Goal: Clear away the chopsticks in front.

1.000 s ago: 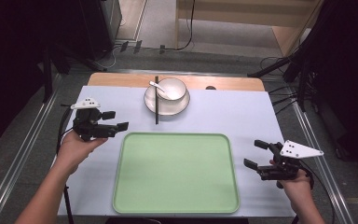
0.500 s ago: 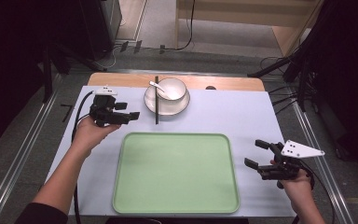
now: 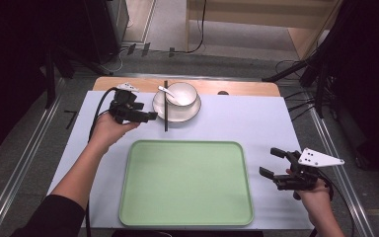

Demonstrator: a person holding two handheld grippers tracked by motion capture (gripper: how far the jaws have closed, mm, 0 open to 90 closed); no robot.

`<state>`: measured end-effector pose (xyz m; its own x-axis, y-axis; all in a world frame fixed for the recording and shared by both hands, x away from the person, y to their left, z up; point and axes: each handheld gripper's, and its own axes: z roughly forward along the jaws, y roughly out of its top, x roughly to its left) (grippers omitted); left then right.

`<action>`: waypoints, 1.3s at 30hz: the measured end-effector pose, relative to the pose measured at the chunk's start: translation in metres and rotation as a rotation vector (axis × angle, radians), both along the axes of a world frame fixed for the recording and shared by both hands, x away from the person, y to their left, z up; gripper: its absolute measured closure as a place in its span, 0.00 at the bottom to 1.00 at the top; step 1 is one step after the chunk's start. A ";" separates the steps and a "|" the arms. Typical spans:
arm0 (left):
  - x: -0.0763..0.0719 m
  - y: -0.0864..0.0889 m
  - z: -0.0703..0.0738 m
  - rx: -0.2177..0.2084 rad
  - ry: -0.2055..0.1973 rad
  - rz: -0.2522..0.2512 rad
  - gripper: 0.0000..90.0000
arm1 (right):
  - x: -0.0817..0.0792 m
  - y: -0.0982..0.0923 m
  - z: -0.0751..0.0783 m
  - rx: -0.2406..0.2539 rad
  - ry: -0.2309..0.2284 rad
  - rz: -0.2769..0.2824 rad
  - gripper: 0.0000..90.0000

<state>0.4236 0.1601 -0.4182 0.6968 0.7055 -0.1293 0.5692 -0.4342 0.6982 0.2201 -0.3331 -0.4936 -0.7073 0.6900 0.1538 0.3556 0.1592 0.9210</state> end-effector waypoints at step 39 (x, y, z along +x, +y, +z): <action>0.060 -0.051 -0.052 0.061 0.122 0.270 0.55 | -0.002 -0.005 0.002 0.000 -0.005 -0.012 0.17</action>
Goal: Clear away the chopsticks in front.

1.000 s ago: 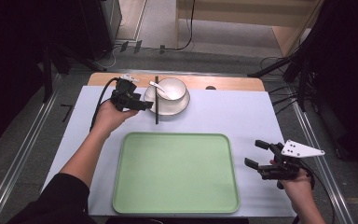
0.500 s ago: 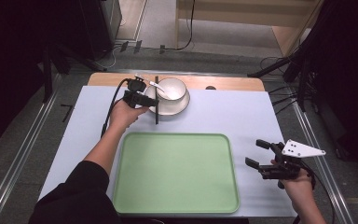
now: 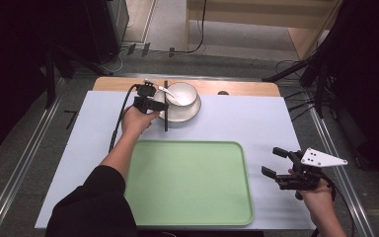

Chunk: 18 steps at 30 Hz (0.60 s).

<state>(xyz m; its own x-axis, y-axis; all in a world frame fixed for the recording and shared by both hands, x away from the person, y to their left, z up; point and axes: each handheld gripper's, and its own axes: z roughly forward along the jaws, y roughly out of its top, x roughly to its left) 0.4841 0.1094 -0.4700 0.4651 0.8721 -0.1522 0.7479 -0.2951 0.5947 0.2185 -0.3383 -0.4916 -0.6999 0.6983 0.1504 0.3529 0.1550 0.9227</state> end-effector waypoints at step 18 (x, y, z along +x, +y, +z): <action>0.006 -0.002 -0.012 0.019 0.036 0.024 0.68 | 0.000 0.000 0.000 0.001 0.001 0.003 0.17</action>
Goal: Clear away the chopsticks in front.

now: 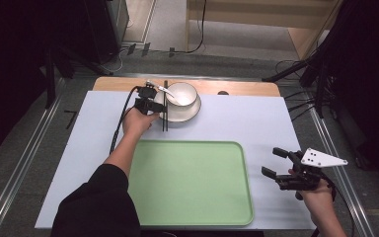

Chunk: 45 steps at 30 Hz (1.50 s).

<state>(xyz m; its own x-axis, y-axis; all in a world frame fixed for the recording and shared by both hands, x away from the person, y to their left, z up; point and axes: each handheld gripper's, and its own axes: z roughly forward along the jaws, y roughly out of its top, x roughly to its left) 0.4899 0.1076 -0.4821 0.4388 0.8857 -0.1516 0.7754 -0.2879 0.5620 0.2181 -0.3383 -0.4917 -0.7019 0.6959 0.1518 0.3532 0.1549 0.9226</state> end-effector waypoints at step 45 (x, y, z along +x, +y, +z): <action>-0.004 0.045 0.038 -0.107 0.036 0.196 0.96 | 0.000 0.000 0.000 -0.007 0.004 0.012 0.17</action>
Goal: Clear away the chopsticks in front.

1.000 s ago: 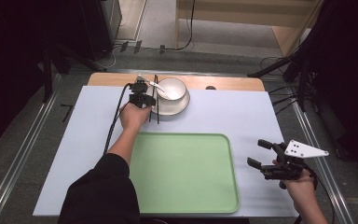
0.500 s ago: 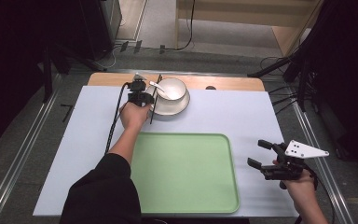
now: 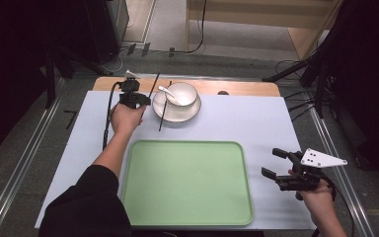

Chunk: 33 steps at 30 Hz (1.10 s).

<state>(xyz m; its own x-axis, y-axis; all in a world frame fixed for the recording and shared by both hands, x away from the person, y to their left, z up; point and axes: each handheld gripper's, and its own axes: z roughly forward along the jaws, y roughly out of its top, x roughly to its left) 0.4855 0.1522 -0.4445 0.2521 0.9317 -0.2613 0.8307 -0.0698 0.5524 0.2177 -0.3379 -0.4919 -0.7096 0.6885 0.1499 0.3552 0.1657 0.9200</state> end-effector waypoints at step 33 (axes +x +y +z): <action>-0.178 0.047 0.014 0.000 -0.056 -0.161 0.95 | 0.001 0.006 0.002 -0.009 -0.007 0.016 0.17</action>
